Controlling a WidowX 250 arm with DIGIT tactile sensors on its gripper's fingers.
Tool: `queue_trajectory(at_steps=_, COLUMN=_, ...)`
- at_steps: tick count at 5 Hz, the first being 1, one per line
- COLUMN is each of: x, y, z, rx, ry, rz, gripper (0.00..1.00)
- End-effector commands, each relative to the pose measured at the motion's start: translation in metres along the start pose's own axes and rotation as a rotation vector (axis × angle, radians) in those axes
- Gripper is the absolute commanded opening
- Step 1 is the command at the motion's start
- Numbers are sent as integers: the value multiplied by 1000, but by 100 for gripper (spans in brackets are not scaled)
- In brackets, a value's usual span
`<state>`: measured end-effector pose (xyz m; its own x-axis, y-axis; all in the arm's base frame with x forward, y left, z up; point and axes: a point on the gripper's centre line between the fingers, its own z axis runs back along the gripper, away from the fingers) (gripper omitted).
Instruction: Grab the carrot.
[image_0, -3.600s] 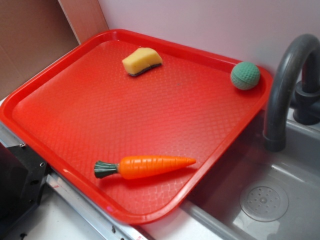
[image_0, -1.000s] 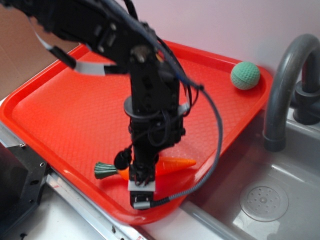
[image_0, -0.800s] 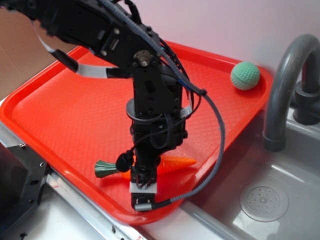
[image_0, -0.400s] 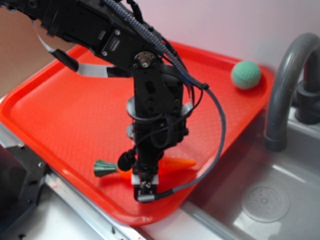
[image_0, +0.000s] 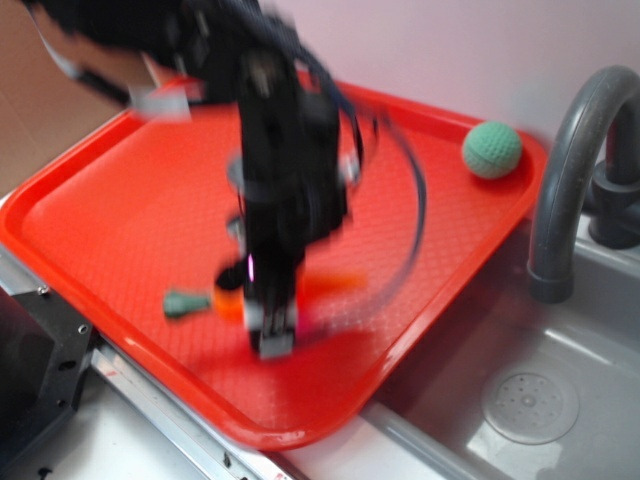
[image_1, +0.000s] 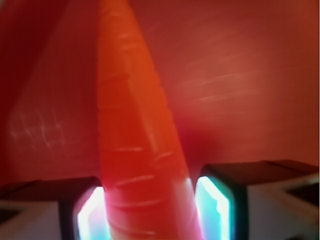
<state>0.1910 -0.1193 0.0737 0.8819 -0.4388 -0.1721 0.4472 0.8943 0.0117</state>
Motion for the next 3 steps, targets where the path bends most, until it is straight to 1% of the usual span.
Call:
queue_trajectory(at_steps=1, x=-49, y=78, z=105, rx=-66, ry=-282, rz=488, gripper=0)
queue_trajectory(at_steps=2, x=-85, y=87, z=135, rx=-30, ry=-374, rz=651, gripper=0)
queue_trajectory(at_steps=3, x=-79, y=81, z=132, rx=-9, ry=-356, rz=590, gripper=0)
